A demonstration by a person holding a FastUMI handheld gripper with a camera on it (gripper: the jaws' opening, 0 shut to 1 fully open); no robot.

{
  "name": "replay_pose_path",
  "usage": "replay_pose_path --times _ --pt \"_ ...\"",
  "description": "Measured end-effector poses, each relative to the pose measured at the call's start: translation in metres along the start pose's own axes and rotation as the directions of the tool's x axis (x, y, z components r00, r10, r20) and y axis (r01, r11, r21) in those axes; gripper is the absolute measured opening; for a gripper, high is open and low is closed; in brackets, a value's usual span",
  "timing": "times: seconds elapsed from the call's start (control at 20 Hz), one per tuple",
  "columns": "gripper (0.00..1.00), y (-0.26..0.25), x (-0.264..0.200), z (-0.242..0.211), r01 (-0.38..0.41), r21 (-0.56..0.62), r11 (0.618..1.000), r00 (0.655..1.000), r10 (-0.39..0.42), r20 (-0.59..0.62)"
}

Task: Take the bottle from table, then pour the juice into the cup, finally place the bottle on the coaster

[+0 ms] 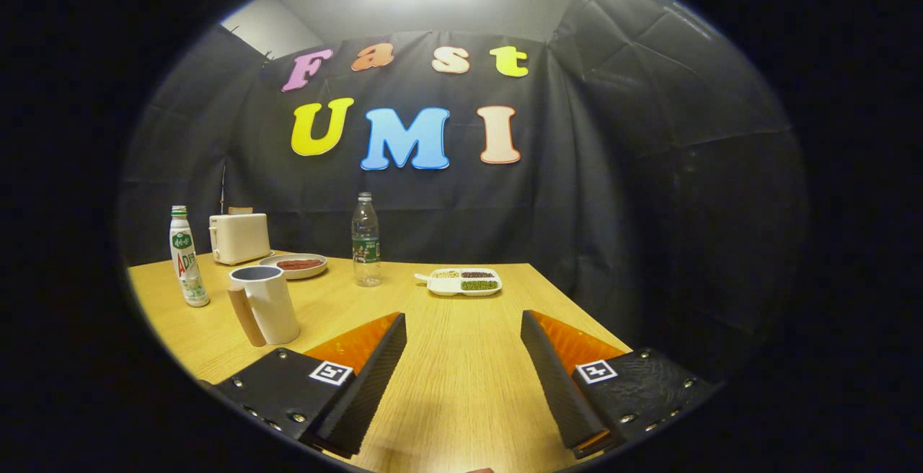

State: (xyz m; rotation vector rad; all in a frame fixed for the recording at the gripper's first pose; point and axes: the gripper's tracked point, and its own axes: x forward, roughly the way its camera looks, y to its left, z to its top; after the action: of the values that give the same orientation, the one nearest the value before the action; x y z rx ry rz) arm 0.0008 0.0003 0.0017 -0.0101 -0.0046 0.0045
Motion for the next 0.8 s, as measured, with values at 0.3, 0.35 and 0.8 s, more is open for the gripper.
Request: replay_pose_path --times 0.3,0.35,0.8 --pt "0.99 0.000 0.016 0.011 0.007 0.011 1.000 0.999 -0.008 0.049" --pt "0.99 -0.001 0.022 0.008 0.012 0.018 1.000 1.000 -0.012 -0.002" --pt "0.98 0.007 0.057 0.029 -0.013 -0.021 1.000 0.996 0.015 0.087"
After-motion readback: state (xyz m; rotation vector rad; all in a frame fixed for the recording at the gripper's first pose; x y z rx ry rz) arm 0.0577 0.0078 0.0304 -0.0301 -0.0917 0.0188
